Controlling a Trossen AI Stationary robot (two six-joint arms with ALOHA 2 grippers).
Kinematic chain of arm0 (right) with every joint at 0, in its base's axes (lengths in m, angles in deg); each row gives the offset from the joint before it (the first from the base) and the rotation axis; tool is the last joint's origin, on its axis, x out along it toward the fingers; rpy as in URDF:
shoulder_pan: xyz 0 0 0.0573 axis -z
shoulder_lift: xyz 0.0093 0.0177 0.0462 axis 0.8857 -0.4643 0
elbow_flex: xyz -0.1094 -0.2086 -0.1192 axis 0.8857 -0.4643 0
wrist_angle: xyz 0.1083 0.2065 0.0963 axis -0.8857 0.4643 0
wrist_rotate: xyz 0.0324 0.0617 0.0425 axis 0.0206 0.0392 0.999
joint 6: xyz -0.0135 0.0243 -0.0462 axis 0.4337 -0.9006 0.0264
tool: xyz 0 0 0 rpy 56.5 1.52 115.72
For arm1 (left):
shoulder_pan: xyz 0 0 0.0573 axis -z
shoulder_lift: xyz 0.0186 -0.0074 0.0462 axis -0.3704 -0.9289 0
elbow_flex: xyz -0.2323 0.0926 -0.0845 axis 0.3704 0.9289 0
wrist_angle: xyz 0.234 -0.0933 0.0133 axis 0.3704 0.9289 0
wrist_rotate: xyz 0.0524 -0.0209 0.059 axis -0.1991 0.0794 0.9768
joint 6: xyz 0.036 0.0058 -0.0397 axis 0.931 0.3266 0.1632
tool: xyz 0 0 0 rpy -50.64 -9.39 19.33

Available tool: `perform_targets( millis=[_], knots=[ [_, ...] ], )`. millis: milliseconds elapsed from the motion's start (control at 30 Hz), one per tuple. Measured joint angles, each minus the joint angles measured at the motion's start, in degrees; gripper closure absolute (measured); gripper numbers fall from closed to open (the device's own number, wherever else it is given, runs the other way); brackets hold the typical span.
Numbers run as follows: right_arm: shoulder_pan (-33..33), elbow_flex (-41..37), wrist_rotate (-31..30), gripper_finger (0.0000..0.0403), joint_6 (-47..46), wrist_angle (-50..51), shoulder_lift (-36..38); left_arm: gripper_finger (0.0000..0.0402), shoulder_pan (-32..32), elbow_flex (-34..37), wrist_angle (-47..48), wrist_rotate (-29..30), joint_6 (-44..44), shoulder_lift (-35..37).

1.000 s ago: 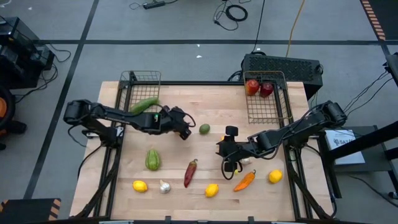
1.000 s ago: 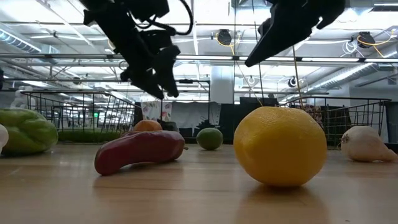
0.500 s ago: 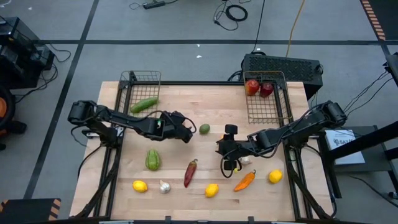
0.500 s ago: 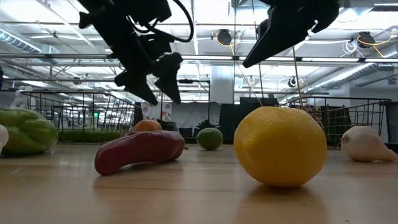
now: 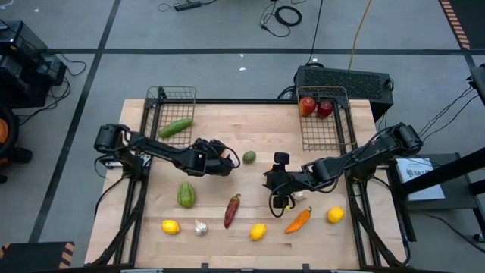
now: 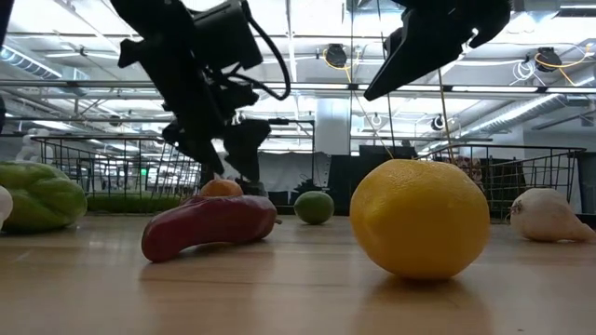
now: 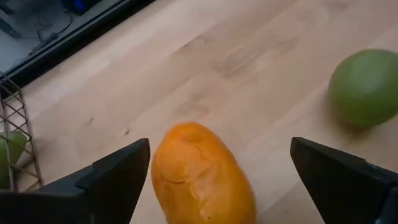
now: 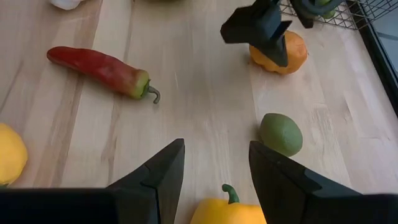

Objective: Sort produce into baskets
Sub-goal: Put the orange papaya into the left wire basket

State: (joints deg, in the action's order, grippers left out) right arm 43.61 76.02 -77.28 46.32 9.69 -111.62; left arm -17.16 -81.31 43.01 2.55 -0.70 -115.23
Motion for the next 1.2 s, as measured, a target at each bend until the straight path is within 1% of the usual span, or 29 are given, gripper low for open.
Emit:
perform_targets(
  millis=[167,233,300,367,467,667,800,967,1200],
  knots=[
    [0.0,0.0,0.0,0.0232,-0.4,-0.4,0.0,0.0011,0.5,0.0,0.4,3.4,-1.3,-1.6],
    [0.0,0.0,0.0,0.0232,-0.4,-0.9,0.0,0.0011,0.8,0.0,1.4,5.3,-1.6,-1.6],
    [0.0,0.0,0.0,0.0232,-0.4,-1.4,0.0,0.0011,0.8,0.0,3.6,5.6,-3.5,-1.6],
    [0.0,0.0,0.0,0.0232,-0.4,-1.7,0.0,0.0011,0.4,0.0,5.9,4.6,-5.1,-1.6],
    [0.0,0.0,0.0,0.0232,-0.3,-2.5,0.0,0.0011,-0.1,0.0,7.4,1.4,-6.0,-1.6],
    [0.0,0.0,0.0,0.0232,-0.2,-2.7,0.0,0.0011,-0.1,0.0,7.2,-3.8,-6.4,-3.7],
    [0.0,0.0,0.0,0.0232,-0.2,-2.7,0.0,0.0015,0.0,0.0,7.1,-4.8,-7.5,-5.4],
    [-0.1,0.0,0.1,0.0232,-1.1,-2.7,0.0,0.0052,-0.1,0.0,5.7,-4.7,-7.2,-5.6],
    [-0.1,0.0,0.1,0.0232,-1.7,-2.7,0.0,0.0114,-1.2,0.0,5.0,-5.1,-3.3,-5.6]
  ],
)
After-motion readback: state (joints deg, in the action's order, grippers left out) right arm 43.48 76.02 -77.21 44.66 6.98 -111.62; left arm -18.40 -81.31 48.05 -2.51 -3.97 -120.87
